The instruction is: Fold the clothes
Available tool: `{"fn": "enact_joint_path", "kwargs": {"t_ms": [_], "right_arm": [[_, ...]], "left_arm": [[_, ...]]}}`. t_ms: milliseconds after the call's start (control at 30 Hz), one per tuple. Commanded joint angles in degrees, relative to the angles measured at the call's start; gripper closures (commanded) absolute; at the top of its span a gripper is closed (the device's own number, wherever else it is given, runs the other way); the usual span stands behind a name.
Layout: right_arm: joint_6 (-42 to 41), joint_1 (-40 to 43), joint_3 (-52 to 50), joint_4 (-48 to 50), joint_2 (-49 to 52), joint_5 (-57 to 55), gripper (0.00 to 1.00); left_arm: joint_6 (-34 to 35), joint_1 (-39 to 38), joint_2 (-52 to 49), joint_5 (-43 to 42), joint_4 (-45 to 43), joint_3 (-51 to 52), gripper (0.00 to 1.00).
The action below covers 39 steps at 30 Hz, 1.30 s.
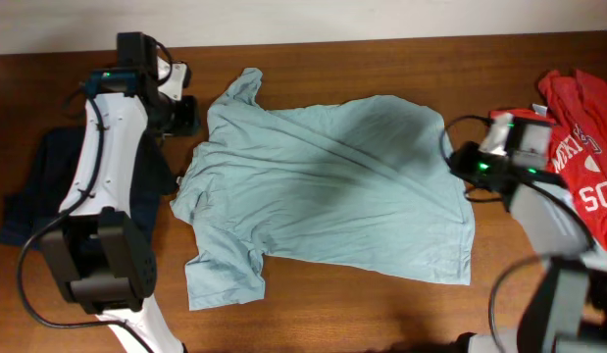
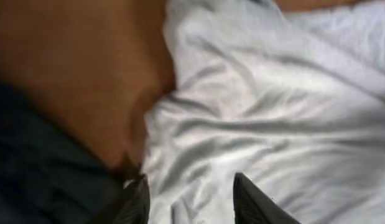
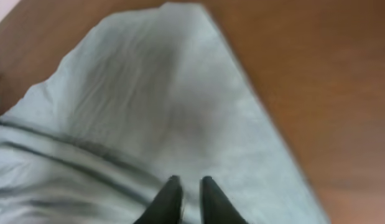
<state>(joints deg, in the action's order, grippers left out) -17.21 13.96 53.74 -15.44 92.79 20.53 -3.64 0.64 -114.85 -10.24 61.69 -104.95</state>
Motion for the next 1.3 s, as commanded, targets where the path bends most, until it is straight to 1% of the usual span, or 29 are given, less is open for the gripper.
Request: {"fn": "enact_joint_path", "kwargs": {"t_ms": [0, 33, 100, 300, 400, 467, 567, 700, 900, 967, 1000, 1033, 1100, 1133, 1167, 1200, 1233, 1267], "right_arm": [[-0.28, -1.68, 0.70, 5.25, 6.82, 2.01, 0.96], [-2.27, -1.88, 2.16, 7.89, 10.49, 2.01, 0.96], [-3.30, -2.03, 3.85, 8.92, 13.57, 2.32, 0.96], [-4.35, -3.48, 10.27, 9.01, 23.21, 3.04, 0.96], [-4.33, -3.82, 12.37, 8.15, 25.75, 1.73, 0.96], [-4.37, -3.82, 12.74, 6.73, 26.38, -3.32, 0.96], [-5.64, -3.67, 12.74, 3.85, 26.43, -16.31, 0.96], [-5.84, -2.21, 12.85, 2.56, 26.43, -22.86, 0.96], [-5.81, 2.25, 14.10, 1.09, 26.43, -23.19, 0.96], [-5.22, 4.02, 15.26, -0.07, 26.43, -21.03, 0.96], [-4.13, 4.28, 15.58, -0.22, 26.43, -19.67, 0.96], [-2.67, 4.50, 16.09, -0.24, 26.43, -17.73, 0.96], [0.11, 4.55, 17.33, -0.52, 26.14, -13.92, 0.96], [0.96, 4.55, 17.99, -0.85, 25.90, -12.48, 0.92], [2.23, 4.55, 19.28, -1.86, 25.18, -9.31, 0.82], [2.71, 4.55, 20.04, -2.58, 24.74, -7.56, 0.73], [3.48, 4.55, 21.07, -3.72, 24.02, -5.22, 0.61], [3.52, 4.55, 22.29, -5.27, 22.93, -3.06, 0.53]], "left_arm": [[-0.11, -1.62, 2.23, -1.57, 2.08, -0.28, 0.57], [-0.13, -2.38, 3.26, -1.55, 3.15, -0.28, 0.57], [-0.13, -3.02, 4.24, -1.55, 3.72, -0.28, 0.57], [-0.11, -4.92, 6.91, -0.87, 3.41, -0.33, 0.57], [-0.11, -5.05, 7.10, -0.68, 3.63, -0.33, 0.57], [-0.11, -5.05, 7.10, -0.68, 4.00, -0.33, 0.57], [-0.11, -5.05, 7.10, -0.68, 4.15, -0.33, 0.57], [-0.11, -5.05, 7.10, -0.68, 3.76, -0.33, 0.57], [-0.11, -5.05, 7.10, -0.66, 3.65, -0.33, 0.57], [-0.11, -5.05, 7.10, -0.66, 3.32, -0.33, 0.56], [-0.11, -5.05, 7.10, -0.66, 3.19, -0.33, 0.55], [-0.11, -5.05, 7.10, -0.66, 2.99, -0.33, 0.50], [-0.11, -5.05, 7.10, -0.68, 2.29, -0.33, 0.47], [-0.11, -5.05, 7.10, -0.68, 2.01, -0.33, 0.44], [-0.13, -5.05, 7.10, -0.68, 1.46, -0.33, 0.39], [-0.17, -5.05, 7.10, -0.68, 0.90, -0.33, 0.36], [-0.66, -5.05, 7.08, -0.79, 0.15, -0.33, 0.34], [-1.99, -5.14, 7.08, -0.96, -1.29, -0.31, 0.31]]}}
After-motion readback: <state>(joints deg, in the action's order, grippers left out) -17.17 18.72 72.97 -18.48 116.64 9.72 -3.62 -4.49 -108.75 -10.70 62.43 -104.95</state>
